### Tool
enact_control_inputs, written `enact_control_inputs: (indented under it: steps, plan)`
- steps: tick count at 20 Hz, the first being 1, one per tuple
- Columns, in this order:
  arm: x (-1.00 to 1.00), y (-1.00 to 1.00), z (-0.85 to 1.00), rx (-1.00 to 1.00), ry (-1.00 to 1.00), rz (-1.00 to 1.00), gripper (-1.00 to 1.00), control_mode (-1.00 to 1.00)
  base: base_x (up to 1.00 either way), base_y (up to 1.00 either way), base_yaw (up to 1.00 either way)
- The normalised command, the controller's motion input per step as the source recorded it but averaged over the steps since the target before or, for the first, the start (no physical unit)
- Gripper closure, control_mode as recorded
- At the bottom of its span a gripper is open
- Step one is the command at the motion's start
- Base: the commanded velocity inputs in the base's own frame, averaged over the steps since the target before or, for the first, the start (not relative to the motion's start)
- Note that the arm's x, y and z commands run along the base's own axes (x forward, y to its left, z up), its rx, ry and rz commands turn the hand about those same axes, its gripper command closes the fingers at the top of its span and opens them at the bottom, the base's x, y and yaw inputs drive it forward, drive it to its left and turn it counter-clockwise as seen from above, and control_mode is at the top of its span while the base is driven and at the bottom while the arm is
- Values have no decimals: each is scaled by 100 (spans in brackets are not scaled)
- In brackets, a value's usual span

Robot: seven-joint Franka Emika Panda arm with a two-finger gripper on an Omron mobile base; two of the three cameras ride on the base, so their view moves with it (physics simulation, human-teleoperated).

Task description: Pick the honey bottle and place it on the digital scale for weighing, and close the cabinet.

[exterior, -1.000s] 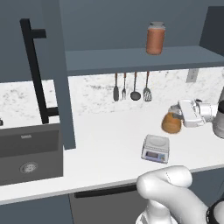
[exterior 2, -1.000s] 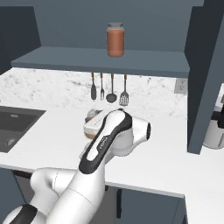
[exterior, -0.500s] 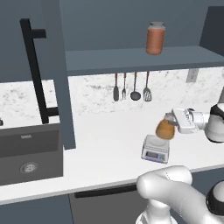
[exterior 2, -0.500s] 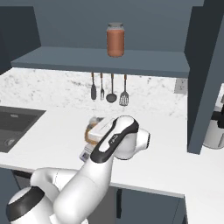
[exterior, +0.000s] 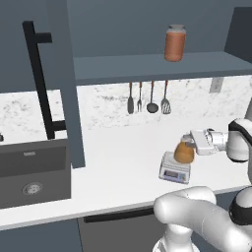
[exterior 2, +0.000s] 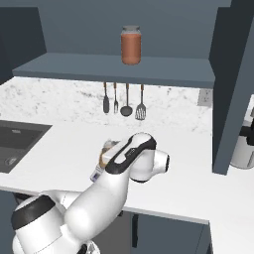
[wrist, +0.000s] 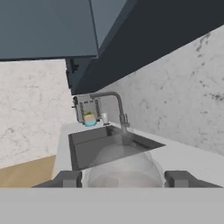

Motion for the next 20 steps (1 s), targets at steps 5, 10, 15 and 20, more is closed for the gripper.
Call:
enact_control_inputs:
  steps: [5,10,15,20]
  plan:
    - [23,0,-30,0,-1,0,100,-100,0,0,0]
    - [34,0,-21,0,-1,0,100,-100,0,0,0]
    - [16,-2,-18,0,0,0,100,-100,0,0,0]
    - [3,-6,-14,0,0,0,100,-100,0,0,0]
